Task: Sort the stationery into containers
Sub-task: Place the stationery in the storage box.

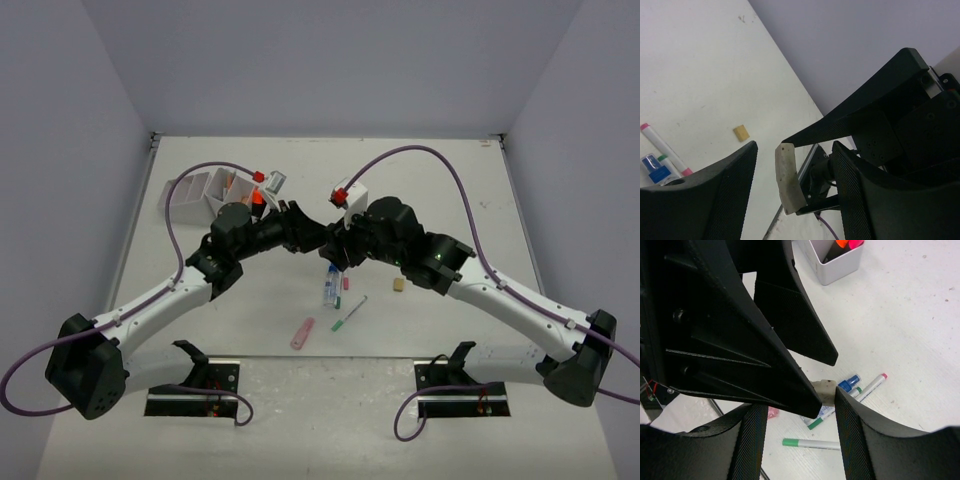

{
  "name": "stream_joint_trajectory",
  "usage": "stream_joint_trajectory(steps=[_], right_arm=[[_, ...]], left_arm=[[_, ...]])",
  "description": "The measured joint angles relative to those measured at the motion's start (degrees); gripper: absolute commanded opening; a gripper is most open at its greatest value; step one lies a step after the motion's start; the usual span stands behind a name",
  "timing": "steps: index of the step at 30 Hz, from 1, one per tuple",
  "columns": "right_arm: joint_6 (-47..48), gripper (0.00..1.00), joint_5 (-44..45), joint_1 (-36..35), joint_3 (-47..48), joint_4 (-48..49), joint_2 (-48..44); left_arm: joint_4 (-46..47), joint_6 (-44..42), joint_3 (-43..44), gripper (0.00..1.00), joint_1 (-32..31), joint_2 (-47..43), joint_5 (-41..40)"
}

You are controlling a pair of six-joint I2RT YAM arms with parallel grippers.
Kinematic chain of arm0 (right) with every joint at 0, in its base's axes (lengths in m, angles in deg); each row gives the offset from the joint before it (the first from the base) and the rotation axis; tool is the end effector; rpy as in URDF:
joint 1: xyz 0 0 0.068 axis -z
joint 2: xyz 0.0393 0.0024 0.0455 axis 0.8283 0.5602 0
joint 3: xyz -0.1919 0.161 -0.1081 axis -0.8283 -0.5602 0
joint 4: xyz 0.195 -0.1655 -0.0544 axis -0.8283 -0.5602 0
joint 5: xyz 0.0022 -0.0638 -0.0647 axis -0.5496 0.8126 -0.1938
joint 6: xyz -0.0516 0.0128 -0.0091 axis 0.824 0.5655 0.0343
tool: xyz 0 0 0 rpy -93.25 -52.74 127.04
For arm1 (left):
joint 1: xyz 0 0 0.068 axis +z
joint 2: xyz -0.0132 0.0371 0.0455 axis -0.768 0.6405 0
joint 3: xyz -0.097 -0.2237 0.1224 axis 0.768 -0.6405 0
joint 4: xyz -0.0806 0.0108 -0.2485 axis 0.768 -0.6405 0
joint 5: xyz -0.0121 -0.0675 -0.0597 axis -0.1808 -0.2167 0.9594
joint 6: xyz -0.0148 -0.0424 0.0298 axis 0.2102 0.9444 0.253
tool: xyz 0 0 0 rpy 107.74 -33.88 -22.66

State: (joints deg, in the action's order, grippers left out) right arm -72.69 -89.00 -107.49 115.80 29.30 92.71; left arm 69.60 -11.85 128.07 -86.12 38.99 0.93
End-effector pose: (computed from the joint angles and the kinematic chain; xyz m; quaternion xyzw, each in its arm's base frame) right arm 0.1670 0.2115 0.3570 -0.3148 0.7896 0.2710 0.4517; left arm 0.2076 -0.1707 0.2994 0.0679 0.7305 -0.5761 0.3604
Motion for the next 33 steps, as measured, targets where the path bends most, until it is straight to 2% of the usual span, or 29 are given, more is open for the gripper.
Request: stream_joint_trajectory(steps=[6, 9, 13, 20, 26, 33], right_arm=[[-0.3, 0.21, 2.3, -0.2, 0.2, -0.9, 0.1], [-0.5, 0.22, 2.8, -0.2, 0.2, -1.4, 0.1], [-0.6, 0.22, 2.9, -0.2, 0.3, -1.9, -0.3], [1.3, 0.22, 1.4, -0.2, 0.9, -5.2, -1.9], [3.3, 0.22, 1.4, -0.2, 1.7, -6.8, -1.9], [5.9, 0.22, 1.6, -0.2, 4.2, -9.2, -1.2]], left_arm=[[0.0, -0.8, 0.0, 0.64, 0.2, -0.3, 0.0], [0.0, -1.8, 0.0, 0.57, 0.2, -0.3, 0.2], [0.1, -3.0, 0.0, 0.56, 0.2, 0.1, 1.7], [2.4, -4.0, 1.6, 0.53, 0.3, 4.7, 9.3], [0.4, -6.4, 3.2, 0.37, 0.3, 6.0, 11.9], [-3.8, -9.5, 7.5, 0.11, -0.1, 8.4, 14.5]])
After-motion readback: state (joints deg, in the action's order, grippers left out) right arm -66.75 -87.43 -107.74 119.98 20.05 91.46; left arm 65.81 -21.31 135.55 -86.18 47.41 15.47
